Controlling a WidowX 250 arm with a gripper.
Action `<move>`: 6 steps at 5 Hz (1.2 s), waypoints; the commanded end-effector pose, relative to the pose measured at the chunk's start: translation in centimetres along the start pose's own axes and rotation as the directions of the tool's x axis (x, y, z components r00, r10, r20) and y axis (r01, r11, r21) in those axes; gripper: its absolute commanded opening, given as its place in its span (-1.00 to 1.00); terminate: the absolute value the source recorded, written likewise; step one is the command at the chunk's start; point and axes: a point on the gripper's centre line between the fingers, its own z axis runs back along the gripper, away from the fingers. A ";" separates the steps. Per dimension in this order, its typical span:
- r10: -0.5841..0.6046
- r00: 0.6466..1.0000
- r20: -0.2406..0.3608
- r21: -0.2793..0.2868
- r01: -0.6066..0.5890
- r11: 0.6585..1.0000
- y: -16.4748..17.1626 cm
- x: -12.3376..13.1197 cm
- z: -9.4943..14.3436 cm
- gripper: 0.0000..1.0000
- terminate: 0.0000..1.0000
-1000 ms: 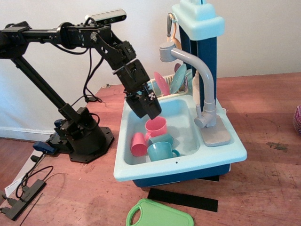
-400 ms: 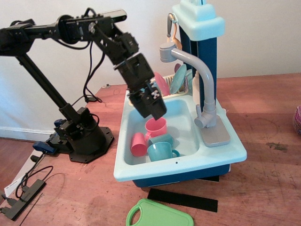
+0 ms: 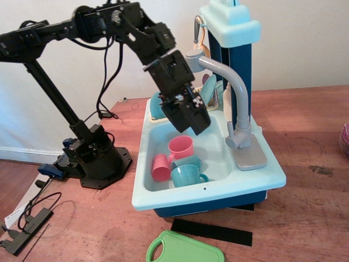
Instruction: Turn lever vertical to front
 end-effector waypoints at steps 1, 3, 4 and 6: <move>0.063 0.997 -0.032 0.009 -0.063 0.998 -1.7 0.7 -0.1 1.00 -1.00; 0.120 0.992 -0.032 0.003 -0.120 0.993 -2.3 2.6 -1.0 1.00 -1.00; 0.144 0.989 -0.042 0.006 -0.144 0.990 -3.2 3.9 -1.1 1.00 -1.00; 0.171 0.985 -0.034 0.006 -0.170 0.985 -4.1 6.4 -1.3 1.00 -1.00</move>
